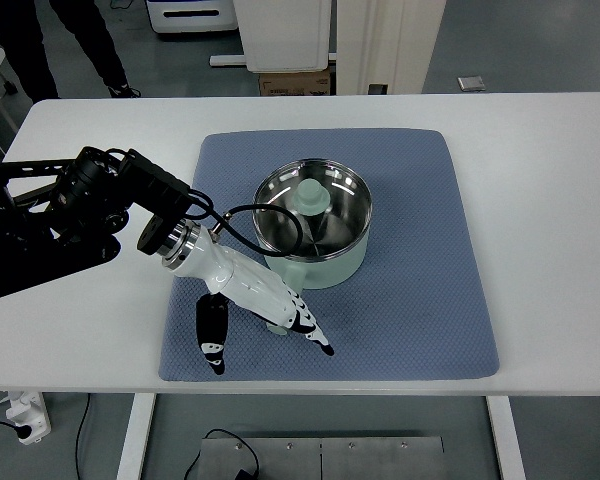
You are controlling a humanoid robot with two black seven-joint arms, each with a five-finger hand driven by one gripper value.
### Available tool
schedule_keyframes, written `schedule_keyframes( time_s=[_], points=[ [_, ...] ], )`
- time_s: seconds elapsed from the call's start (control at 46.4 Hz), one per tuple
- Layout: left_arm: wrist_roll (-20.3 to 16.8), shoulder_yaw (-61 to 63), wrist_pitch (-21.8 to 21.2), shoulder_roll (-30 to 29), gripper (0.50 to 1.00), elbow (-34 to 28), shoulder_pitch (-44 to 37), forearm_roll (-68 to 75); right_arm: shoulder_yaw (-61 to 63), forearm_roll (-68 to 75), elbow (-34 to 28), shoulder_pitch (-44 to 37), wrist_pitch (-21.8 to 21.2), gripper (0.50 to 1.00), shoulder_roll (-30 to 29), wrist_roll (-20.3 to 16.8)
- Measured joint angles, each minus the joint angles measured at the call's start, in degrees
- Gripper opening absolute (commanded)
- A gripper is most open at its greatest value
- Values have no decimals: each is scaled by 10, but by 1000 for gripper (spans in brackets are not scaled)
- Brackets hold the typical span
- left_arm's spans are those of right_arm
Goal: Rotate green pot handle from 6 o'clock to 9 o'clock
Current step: 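Push the green handle with the left hand, turning the pot clockwise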
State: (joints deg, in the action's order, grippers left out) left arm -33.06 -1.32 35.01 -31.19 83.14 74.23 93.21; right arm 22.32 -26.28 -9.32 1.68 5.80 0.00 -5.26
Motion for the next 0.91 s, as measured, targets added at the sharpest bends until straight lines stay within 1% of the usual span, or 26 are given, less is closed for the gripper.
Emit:
schedule_keyframes(
  time_s=[0.086, 0.151, 0.367, 0.905],
  points=[
    [-16, 10, 0, -7, 1000, 3, 5, 23, 0, 0, 0, 0, 0, 1000, 0, 0],
    [-19, 15, 0, -9, 1000, 4, 7, 37, 0, 0, 0, 0, 0, 1000, 0, 0],
    [-19, 17, 0, -12, 1000, 3, 14, 55, 0, 0, 0, 0, 0, 1000, 0, 0],
    [-13, 19, 0, -22, 1000, -1, 21, 153, 0, 0, 0, 0, 0, 1000, 0, 0]
  ],
)
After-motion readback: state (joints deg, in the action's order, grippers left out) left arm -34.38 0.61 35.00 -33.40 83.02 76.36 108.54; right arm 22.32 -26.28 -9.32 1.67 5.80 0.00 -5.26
